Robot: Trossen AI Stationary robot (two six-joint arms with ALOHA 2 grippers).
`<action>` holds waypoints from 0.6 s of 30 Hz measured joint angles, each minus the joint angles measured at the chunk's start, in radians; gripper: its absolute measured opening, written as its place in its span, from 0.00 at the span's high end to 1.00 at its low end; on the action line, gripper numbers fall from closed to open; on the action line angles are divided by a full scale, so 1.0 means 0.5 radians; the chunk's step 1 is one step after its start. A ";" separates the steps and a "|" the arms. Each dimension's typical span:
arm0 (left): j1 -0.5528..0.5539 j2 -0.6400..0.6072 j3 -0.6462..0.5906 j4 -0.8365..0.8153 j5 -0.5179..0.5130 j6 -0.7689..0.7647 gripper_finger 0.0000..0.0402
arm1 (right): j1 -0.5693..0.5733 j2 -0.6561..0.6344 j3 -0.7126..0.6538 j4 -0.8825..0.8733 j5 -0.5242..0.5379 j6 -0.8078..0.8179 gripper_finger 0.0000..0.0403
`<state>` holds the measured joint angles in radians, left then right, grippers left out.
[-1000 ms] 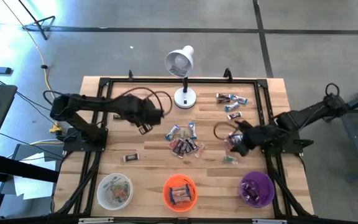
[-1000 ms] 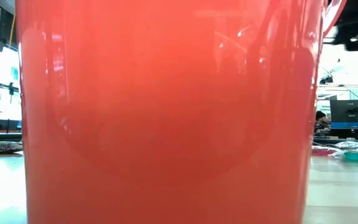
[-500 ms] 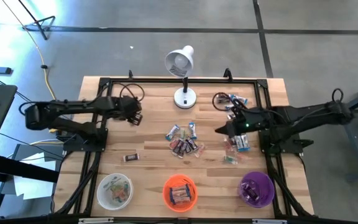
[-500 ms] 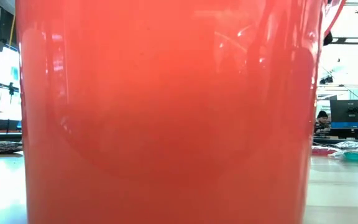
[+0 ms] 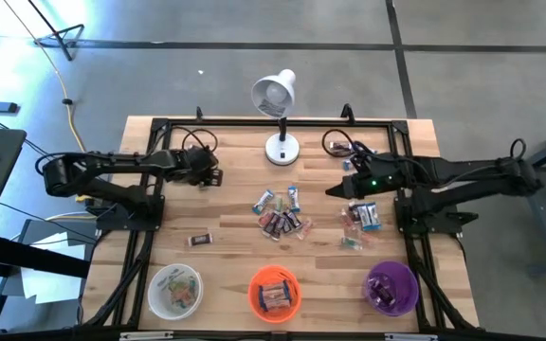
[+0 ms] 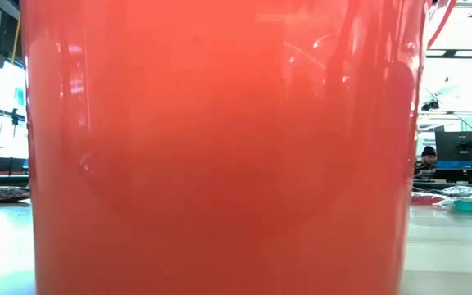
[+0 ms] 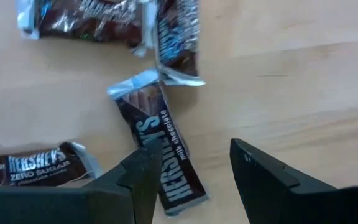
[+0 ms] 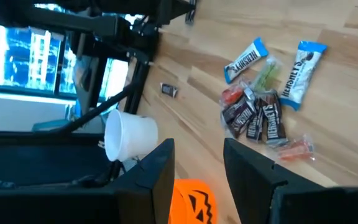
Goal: Organize candy in baskets
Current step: Put the brown chocolate bar into the purple bucket
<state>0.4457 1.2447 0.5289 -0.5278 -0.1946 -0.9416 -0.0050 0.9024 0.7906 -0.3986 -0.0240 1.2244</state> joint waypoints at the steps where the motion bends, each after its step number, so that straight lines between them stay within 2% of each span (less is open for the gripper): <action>1: 0.001 0.022 0.000 -0.010 0.000 -0.032 0.56 | -0.017 0.000 0.000 0.000 -0.023 -0.030 0.67; 9: -0.031 0.146 0.003 -0.049 0.013 -0.135 0.56 | -0.127 0.000 0.000 0.000 -0.176 -0.196 0.67; 14: -0.066 0.243 0.008 -0.200 -0.050 -0.130 0.56 | -0.170 0.000 0.000 -0.004 -0.208 -0.253 0.67; 18: -0.076 0.293 0.014 -0.194 -0.057 -0.078 0.62 | -0.192 0.000 0.000 -0.007 -0.209 -0.271 0.67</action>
<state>0.4078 1.3914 0.5362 -0.6248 -0.2229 -0.9805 -0.1010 0.9024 0.7906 -0.4023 -0.1284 1.0891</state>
